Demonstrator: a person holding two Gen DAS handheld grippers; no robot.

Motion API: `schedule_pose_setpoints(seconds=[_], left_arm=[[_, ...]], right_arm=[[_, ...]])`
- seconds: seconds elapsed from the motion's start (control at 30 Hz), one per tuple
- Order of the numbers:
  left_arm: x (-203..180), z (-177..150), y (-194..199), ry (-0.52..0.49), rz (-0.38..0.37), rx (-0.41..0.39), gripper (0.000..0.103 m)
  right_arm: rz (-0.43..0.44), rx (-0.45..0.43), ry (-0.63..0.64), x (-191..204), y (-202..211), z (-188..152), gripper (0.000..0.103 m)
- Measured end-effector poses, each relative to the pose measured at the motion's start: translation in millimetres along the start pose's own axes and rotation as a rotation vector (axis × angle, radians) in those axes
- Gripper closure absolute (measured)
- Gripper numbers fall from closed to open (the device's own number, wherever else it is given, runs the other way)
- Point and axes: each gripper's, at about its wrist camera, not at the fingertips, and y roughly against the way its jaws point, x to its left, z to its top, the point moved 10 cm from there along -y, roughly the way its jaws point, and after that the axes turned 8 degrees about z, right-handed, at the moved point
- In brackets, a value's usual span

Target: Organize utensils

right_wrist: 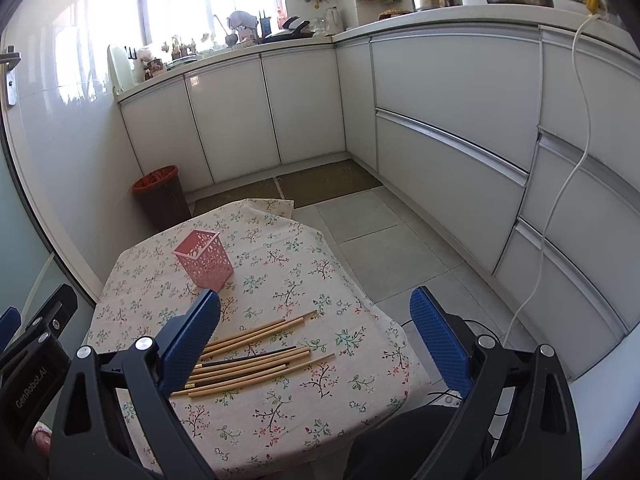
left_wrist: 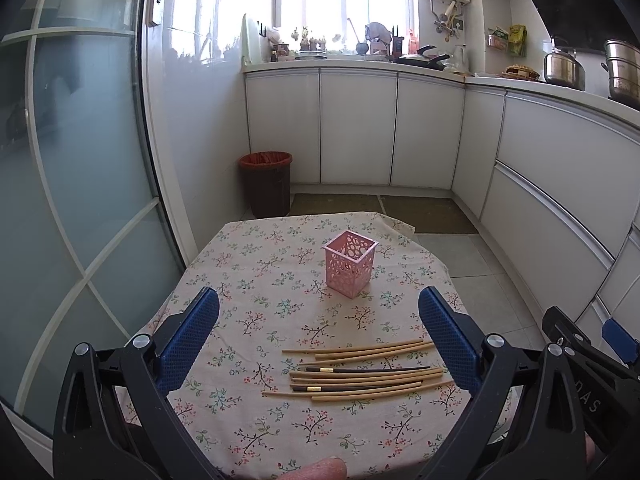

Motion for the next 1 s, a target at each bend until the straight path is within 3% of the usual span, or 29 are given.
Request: schedule_pose_setpoints(seconds=[1.0], left_arm=[[2.2,1.3,-2.3,0.005,0.006,0.012,0.007]], right_arm=[[0.0,0.005,0.004,-0.1,-1.4,-0.9,0.01]])
